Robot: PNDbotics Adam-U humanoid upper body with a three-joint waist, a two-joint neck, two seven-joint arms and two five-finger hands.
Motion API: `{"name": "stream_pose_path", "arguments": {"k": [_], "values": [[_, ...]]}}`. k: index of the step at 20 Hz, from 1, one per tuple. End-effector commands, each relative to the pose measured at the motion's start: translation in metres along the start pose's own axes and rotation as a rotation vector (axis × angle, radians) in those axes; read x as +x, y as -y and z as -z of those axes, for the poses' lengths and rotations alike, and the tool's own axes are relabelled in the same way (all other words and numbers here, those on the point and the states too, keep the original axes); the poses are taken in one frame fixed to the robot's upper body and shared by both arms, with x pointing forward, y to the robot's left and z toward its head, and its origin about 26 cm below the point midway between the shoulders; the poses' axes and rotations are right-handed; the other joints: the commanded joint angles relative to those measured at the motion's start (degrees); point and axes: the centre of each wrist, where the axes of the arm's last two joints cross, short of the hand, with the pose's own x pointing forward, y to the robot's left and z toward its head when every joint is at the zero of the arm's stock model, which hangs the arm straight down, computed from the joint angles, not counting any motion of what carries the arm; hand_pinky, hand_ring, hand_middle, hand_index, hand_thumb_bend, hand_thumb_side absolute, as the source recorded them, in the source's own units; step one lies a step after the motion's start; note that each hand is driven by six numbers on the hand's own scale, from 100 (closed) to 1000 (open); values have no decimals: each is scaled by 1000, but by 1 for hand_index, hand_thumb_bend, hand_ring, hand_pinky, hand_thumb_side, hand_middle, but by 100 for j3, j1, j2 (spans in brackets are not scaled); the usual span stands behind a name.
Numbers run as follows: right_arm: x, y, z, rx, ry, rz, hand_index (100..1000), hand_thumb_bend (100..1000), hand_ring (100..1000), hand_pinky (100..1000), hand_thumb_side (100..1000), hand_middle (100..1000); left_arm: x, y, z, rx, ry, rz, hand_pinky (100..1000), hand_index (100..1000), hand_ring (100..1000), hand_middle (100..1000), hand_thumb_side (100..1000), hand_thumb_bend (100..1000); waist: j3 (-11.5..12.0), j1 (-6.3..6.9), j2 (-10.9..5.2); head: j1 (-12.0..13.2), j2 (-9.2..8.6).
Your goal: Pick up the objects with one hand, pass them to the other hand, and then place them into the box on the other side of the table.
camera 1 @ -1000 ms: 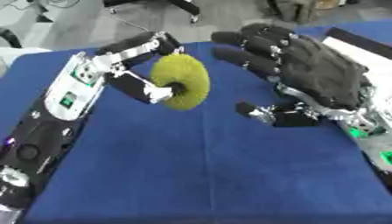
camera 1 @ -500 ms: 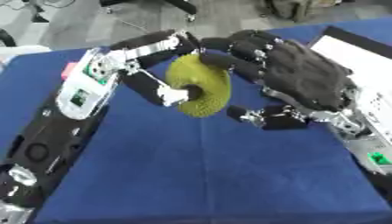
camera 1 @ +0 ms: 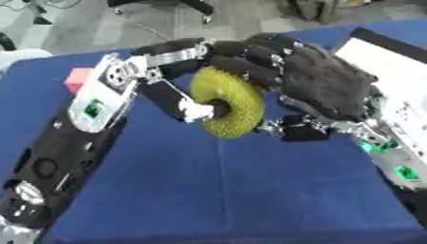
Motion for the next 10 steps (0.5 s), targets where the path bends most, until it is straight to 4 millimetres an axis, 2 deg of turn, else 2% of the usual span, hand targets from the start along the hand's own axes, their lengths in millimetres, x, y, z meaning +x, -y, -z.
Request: {"name": "stream_pose_path", "arguments": {"k": [1,5,6,7,10], "values": [[2,7,4,-15,22,-21,1000,416,869,875,100,947,9,-6,15,-115,97,107,526,514,387,391,254,100,11,-34,-51,-12,-15],[3,8,5,-14,23,-21,1000,416,869,875,100,947,8,-6,17,-118,98,107,526,514,387,391,254,100,13,-35,-49,-13,-15],[3,8,5,-14,24,-21,978,409,863,873,100,934,8,-5,18,-119,100,107,527,515,388,392,253,100,12,-35,-47,-12,-15],[3,7,6,-17,25,-15,914,367,861,867,100,927,8,-5,21,-125,102,110,529,517,389,393,252,100,5,-37,-41,-6,-15],[4,6,6,-26,23,6,841,323,860,860,100,921,6,-3,24,-133,96,114,530,518,390,394,251,100,-7,-38,-33,1,-15]]}}
